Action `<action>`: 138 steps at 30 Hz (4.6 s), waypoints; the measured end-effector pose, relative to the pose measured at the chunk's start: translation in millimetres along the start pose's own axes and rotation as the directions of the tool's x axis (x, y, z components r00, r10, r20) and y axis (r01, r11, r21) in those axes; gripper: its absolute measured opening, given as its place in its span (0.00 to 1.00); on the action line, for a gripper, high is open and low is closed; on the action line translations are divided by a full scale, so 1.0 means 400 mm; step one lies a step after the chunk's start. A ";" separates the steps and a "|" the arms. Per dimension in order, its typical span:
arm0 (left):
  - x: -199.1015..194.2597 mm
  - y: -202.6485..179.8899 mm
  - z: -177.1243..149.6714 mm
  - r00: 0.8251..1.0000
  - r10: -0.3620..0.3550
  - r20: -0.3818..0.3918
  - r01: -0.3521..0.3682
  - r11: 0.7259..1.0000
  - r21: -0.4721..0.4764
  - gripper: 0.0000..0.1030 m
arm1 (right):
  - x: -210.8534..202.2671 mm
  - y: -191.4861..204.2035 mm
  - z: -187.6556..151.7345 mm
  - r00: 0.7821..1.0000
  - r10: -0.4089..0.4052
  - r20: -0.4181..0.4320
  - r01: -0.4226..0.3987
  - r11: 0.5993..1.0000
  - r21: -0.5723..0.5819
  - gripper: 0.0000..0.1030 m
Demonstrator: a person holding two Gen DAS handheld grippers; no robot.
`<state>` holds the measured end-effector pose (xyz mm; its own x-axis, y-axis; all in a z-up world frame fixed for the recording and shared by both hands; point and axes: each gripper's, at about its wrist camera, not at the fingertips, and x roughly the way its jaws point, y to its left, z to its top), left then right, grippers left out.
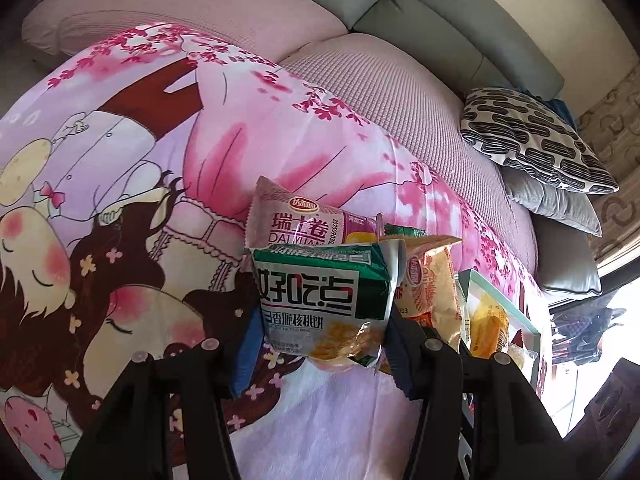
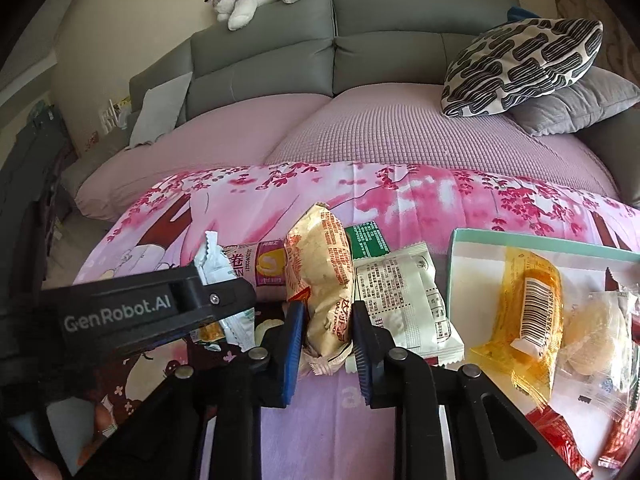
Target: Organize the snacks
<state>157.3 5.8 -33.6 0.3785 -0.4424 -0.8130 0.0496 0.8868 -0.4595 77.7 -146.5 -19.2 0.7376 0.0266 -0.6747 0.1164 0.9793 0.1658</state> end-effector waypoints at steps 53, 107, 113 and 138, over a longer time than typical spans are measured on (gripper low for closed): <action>-0.098 -0.248 -0.124 0.999 -0.031 0.008 0.028 0.954 0.298 0.55 | -0.359 -0.372 -0.033 0.956 -0.260 0.133 0.203 0.919 0.339 0.21; 0.107 -0.434 -0.332 0.978 0.078 -0.194 0.047 0.820 0.570 0.60 | -0.254 -0.479 -0.100 0.904 -0.373 -0.210 0.426 0.836 0.347 0.91; 0.091 -0.431 -0.318 0.982 0.053 -0.180 0.057 0.829 0.556 0.69 | -0.252 -0.482 -0.100 0.896 -0.386 -0.217 0.441 0.828 0.346 0.99; 0.004 -0.355 -0.214 0.998 0.060 0.002 -0.055 0.911 0.408 0.83 | -0.261 -0.505 -0.110 0.907 -0.361 -0.216 0.420 0.808 0.414 1.00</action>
<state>71.6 -132.2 -0.3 0.3825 -0.3886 -0.8383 0.4017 0.8870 -0.2279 -52.0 -338.2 -13.8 0.4837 -0.2866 -0.8270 0.6791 0.7190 0.1480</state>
